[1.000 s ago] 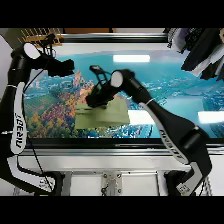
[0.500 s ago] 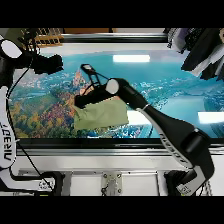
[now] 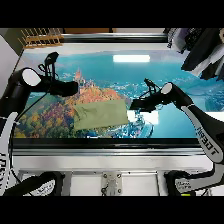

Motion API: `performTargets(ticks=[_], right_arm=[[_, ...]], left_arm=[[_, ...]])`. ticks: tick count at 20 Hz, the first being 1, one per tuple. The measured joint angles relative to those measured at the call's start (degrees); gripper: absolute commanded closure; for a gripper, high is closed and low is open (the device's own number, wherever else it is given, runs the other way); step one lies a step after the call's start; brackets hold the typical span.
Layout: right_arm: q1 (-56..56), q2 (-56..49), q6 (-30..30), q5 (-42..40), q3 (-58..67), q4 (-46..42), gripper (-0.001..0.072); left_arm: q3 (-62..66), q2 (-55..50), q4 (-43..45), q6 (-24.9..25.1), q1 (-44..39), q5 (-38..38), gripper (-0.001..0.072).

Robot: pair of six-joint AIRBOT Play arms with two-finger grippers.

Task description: Fold the clothes and pants, and hang the long-sleeved shirts on hangers.

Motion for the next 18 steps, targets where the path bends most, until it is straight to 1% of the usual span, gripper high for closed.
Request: performTargets(ticks=[4, 6, 7, 8, 9, 11, 12, 15, 17, 18], right_arm=[[-0.3, -5.6, -7.1, 0.0, -1.4, 12.7, -0.0008], [1.9, -8.0, -9.2, 0.1, -0.2, 16.8, -0.0008], [3.3, -9.1, -10.0, -0.3, 0.6, 18.0, 0.0004], [4.6, -9.9, -10.5, -1.0, 1.4, 18.9, 0.0141], [6.1, -10.5, -11.0, -2.5, 2.2, 19.1, 0.0359], [8.2, -11.5, -11.9, -5.0, 3.5, 18.9, 0.0666], [8.9, -11.5, -12.3, -5.4, 4.3, 19.6, 0.0699], [7.8, -9.7, -12.8, -5.2, 6.0, 18.8, 0.0700], [3.6, -6.0, -10.9, -5.1, 6.6, 15.0, 0.0699], [0.8, -3.8, -9.2, -4.5, 6.8, 11.7, 0.0699]], left_arm=[[-2.4, 0.8, 0.0, 0.0, -3.5, 2.0, 0.0701], [-2.8, 1.0, -0.1, 0.0, -4.4, 2.9, 0.0701], [-2.9, 1.0, -0.2, 0.1, -4.7, 3.0, 0.0701], [-3.0, 1.1, -0.3, 0.1, -4.9, 3.3, 0.0701], [-3.1, 1.1, -0.3, 0.1, -5.0, 3.4, 0.0701], [-3.1, 1.1, -0.5, 0.1, -5.2, 3.5, 0.0701], [-3.1, 1.1, -0.5, 0.1, -5.2, 3.3, 0.0701], [-3.2, 1.2, -0.5, 0.1, -5.3, 2.9, 0.0701], [-3.2, 1.2, -0.5, 0.1, -5.3, 2.5, 0.0701], [-3.2, 1.2, -0.5, 0.1, -5.3, 2.3, 0.0701]])
